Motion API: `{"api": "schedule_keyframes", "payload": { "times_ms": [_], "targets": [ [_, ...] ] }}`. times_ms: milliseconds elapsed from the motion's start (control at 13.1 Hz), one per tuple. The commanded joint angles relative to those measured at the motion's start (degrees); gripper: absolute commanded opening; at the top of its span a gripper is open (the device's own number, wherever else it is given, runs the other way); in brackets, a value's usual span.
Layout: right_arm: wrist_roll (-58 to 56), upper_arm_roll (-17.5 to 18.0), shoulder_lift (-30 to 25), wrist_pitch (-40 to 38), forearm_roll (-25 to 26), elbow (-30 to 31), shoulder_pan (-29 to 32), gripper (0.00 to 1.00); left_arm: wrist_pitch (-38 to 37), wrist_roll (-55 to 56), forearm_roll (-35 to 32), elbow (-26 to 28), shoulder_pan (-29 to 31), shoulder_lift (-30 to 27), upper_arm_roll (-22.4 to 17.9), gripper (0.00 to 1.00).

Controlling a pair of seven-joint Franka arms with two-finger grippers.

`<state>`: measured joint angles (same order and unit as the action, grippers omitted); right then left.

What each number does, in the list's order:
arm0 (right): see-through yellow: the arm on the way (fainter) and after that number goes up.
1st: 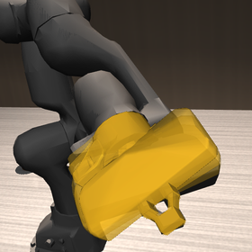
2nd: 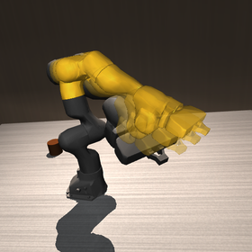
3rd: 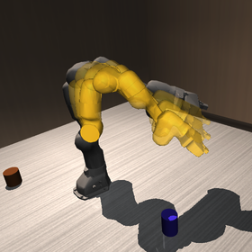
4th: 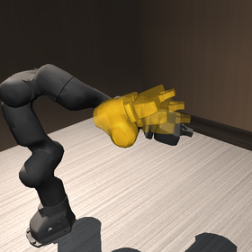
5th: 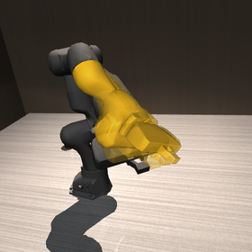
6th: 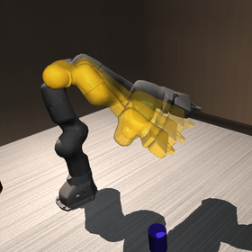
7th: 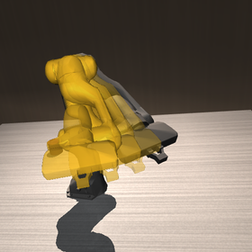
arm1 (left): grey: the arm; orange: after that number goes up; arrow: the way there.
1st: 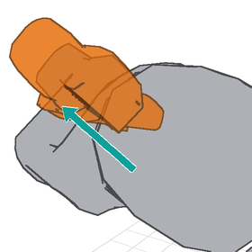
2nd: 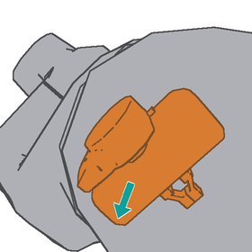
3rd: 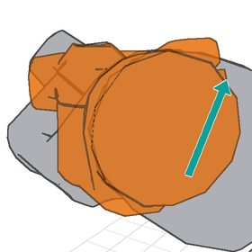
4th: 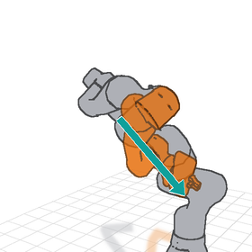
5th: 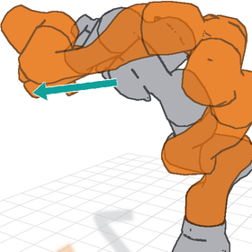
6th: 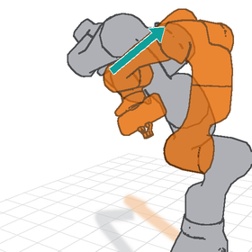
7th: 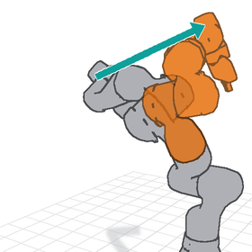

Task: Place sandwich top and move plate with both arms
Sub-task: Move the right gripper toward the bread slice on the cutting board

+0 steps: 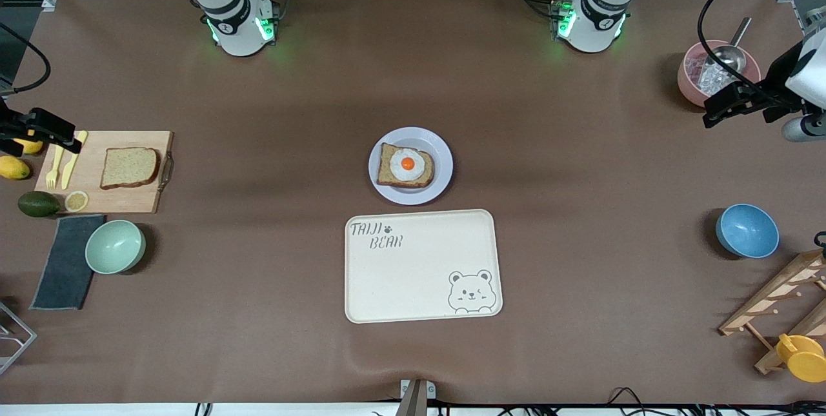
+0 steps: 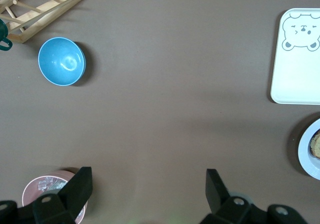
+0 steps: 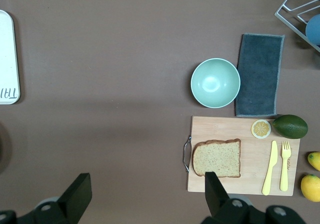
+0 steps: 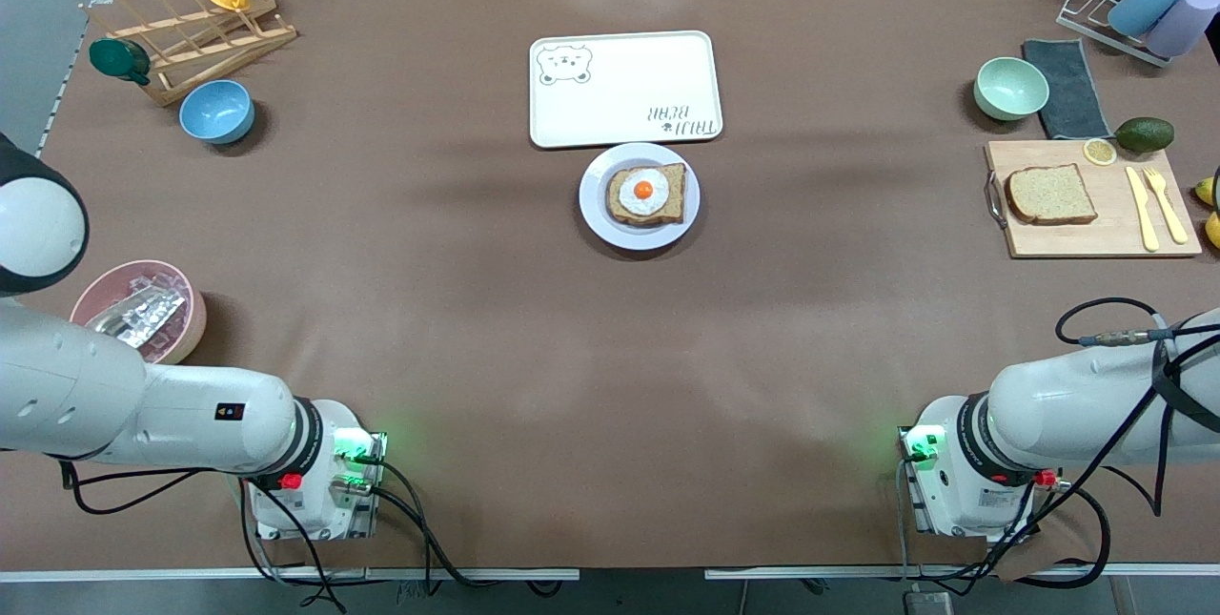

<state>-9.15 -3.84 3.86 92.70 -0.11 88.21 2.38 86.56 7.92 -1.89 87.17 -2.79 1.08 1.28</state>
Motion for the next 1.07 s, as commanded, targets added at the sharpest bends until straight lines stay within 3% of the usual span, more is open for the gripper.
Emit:
{"api": "schedule_keyframes", "payload": {
  "times_ms": [0, 994],
  "targets": [
    [0.9, 0.6, -0.2, -0.2, 0.6, 0.8, 0.7, 1.0, -0.1, -1.1, 1.1, -1.5, 0.1, 0.7, 0.0, 1.0],
    [-1.5, 0.5, -1.0, 3.6, -3.5, 9.1, 8.3, 1.0, 0.0, -0.8, 2.9, -1.9, 0.5, 1.6, -0.1, 1.0]
  ]
}}
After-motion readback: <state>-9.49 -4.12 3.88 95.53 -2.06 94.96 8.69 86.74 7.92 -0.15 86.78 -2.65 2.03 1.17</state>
